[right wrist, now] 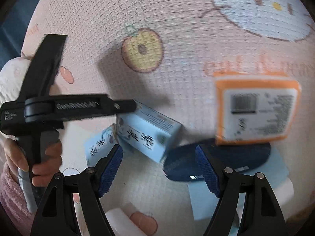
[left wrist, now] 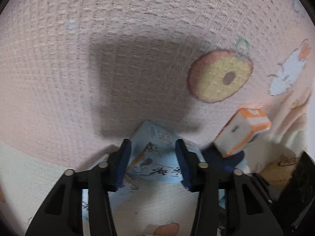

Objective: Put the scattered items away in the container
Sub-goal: 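Reach the left gripper down to a light-blue medicine box, then close the left gripper on the light-blue medicine box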

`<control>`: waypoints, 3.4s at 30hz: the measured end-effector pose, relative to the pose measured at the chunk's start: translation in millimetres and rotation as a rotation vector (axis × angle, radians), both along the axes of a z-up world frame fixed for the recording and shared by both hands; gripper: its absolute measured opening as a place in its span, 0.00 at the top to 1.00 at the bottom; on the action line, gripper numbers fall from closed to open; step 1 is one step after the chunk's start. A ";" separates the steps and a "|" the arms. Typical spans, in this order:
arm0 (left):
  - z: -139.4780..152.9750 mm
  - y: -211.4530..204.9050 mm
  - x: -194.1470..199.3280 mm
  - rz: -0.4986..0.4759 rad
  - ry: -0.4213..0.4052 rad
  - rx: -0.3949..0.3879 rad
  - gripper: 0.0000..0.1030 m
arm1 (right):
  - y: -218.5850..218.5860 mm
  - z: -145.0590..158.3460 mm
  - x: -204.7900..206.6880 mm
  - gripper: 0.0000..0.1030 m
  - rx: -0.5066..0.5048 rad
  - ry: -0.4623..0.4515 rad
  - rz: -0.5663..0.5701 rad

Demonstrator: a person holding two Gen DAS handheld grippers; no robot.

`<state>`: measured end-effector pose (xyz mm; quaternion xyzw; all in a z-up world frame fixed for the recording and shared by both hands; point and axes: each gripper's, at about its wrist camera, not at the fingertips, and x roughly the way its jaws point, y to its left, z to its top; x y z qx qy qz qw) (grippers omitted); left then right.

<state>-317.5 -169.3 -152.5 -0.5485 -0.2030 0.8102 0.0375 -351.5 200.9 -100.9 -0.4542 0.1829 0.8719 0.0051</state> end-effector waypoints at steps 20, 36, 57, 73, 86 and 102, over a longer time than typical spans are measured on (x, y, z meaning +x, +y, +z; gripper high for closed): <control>-19.2 13.3 93.9 -0.095 0.002 -0.123 0.60 | 30.3 -11.1 7.2 0.54 -0.181 0.001 -0.106; 15.4 -5.6 55.3 -0.065 0.095 -0.136 0.45 | 7.9 -16.3 14.9 0.53 -0.263 -0.016 -0.199; -11.0 5.6 44.9 -0.178 0.046 -0.127 0.66 | -29.7 -70.0 5.2 0.52 -0.248 -0.121 -0.127; 26.2 0.3 103.1 -0.093 0.130 0.029 0.66 | -25.5 -47.3 29.5 0.50 -0.274 -0.016 -0.202; 48.5 62.3 179.6 -0.145 0.142 0.134 0.66 | -21.7 3.9 140.8 0.50 -0.274 0.043 -0.228; 2.1 38.2 246.4 -0.024 -0.044 0.110 0.66 | -52.7 -33.8 172.9 0.50 -0.380 -0.068 -0.192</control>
